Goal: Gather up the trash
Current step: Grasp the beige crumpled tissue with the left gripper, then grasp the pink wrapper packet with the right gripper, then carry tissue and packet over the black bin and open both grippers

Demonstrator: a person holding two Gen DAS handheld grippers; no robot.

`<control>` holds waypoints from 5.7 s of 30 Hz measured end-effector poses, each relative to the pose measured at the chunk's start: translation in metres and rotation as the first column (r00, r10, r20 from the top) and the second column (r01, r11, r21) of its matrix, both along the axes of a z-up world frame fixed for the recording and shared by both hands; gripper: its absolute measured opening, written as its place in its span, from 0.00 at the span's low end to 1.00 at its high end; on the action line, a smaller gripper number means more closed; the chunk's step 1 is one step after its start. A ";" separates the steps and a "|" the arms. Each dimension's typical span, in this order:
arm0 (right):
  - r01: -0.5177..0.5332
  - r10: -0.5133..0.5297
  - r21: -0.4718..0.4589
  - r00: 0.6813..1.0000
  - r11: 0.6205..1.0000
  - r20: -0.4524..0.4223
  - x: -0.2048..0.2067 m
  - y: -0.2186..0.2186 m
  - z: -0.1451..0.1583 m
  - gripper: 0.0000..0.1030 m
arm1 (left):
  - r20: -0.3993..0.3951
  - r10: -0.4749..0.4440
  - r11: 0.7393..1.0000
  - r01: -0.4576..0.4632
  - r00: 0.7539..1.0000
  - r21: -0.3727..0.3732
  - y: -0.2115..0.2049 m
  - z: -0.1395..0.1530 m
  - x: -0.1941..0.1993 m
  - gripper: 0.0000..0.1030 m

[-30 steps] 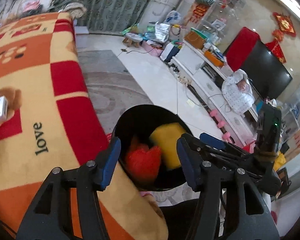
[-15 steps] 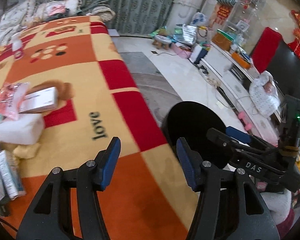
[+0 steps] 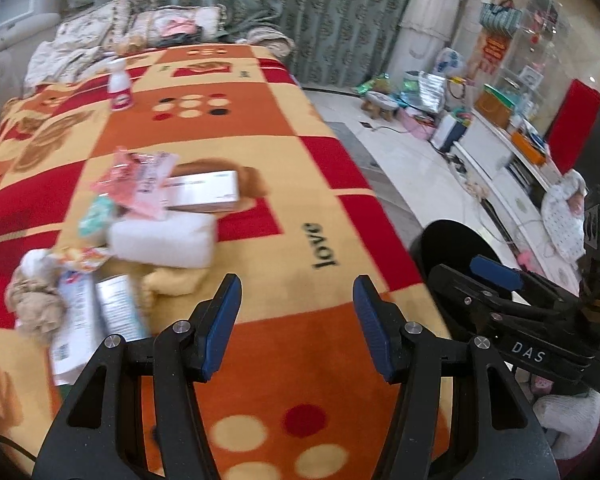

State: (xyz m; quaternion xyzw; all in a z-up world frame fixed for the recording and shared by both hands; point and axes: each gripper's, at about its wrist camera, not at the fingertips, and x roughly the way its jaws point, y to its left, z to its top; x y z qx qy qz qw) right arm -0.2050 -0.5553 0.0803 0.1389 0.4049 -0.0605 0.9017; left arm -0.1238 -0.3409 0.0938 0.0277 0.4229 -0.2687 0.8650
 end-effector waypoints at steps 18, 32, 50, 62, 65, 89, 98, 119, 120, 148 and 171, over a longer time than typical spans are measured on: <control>-0.248 0.248 0.013 0.969 0.969 0.002 0.056 0.120 0.005 0.73 | -0.002 0.279 0.960 -0.279 0.960 0.022 0.160 -0.001 0.024 0.55; -0.320 0.321 0.035 0.946 0.947 -0.053 0.109 0.154 -0.011 0.76 | -0.091 0.368 0.928 -0.372 0.925 -0.032 0.191 -0.030 0.058 0.56; -0.296 0.309 0.166 0.949 0.941 -0.060 0.215 0.173 -0.020 0.78 | -0.136 0.308 0.942 -0.322 0.942 -0.098 0.199 -0.035 0.073 0.29; -0.338 0.352 0.194 0.935 0.921 -0.043 0.217 0.181 -0.031 0.32 | -0.074 0.307 0.941 -0.314 0.949 -0.127 0.208 -0.004 0.056 0.26; -0.367 0.372 0.158 0.928 0.917 -0.006 0.201 0.181 -0.016 0.28 | -0.052 0.289 0.945 -0.293 0.956 -0.146 0.203 0.008 0.049 0.26; -0.316 0.316 0.039 0.949 0.948 0.004 0.171 0.156 0.009 0.81 | -0.001 0.226 0.965 -0.224 0.974 -0.137 0.172 0.028 0.028 0.26; -0.378 0.384 0.099 0.922 0.920 -0.047 0.183 0.163 -0.025 0.36 | 0.000 0.211 0.969 -0.210 0.977 -0.134 0.166 0.027 0.029 0.26; -0.296 0.286 0.167 0.955 0.940 0.082 0.089 0.083 0.014 0.15 | 0.017 0.061 0.991 -0.058 0.998 -0.121 0.080 0.037 0.007 0.26; -0.285 0.274 0.168 0.958 0.944 0.086 0.084 0.077 0.016 0.15 | 0.016 0.052 0.992 -0.050 0.999 -0.118 0.076 0.037 0.007 0.26; 0.042 -0.046 0.077 0.998 0.996 0.045 -0.029 -0.082 0.017 0.15 | -0.028 -0.293 0.950 0.288 0.956 -0.118 -0.134 0.021 -0.024 0.26; 0.162 -0.161 0.054 0.987 0.985 -0.022 -0.054 -0.131 -0.007 0.15 | -0.142 -0.375 0.918 0.345 0.916 -0.195 -0.190 -0.004 -0.016 0.32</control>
